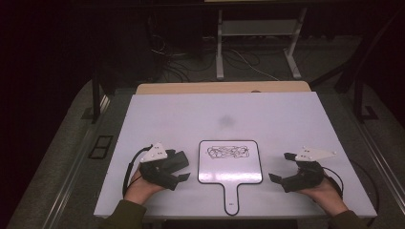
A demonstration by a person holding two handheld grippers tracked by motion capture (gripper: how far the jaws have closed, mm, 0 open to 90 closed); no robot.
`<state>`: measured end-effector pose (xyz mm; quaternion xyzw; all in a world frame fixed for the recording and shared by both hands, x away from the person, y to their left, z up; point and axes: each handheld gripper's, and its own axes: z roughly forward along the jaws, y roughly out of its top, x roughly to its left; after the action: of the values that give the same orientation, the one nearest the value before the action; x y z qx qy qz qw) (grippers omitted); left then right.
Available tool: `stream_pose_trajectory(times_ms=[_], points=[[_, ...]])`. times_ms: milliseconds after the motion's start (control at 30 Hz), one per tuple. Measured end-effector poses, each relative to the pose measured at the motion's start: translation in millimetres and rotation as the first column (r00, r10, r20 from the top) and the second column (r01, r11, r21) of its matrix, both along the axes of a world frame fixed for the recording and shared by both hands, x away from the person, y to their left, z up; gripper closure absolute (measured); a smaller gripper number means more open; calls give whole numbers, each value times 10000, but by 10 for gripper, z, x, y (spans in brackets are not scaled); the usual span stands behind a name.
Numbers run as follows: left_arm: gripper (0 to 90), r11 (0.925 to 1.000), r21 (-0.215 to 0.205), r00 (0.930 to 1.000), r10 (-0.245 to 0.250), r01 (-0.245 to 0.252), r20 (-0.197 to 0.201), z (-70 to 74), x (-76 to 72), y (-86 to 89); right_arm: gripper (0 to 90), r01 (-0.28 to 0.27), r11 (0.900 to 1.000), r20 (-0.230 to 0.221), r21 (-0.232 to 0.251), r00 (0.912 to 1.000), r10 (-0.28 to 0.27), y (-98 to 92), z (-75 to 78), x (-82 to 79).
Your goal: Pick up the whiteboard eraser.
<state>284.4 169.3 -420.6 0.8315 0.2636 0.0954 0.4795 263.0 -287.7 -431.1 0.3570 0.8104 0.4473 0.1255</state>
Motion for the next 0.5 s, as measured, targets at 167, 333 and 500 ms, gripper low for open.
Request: stream_pose_trajectory(times_ms=[167,333,500], points=[[0,10000,15,10000,-11,11,-40,13,1,-10,0,-69,10000,-31,66,10000,69,1,-1,-4],[0,10000,38,10000,-39,39,-10,43,4,-30,0,-95,9998,-10,164,10000,96,-6,2,-4],[0,9999,88,9999,-104,104,-33,63,5,-28,0,-153,9995,-7,272,9999,153,-15,6,-3]])
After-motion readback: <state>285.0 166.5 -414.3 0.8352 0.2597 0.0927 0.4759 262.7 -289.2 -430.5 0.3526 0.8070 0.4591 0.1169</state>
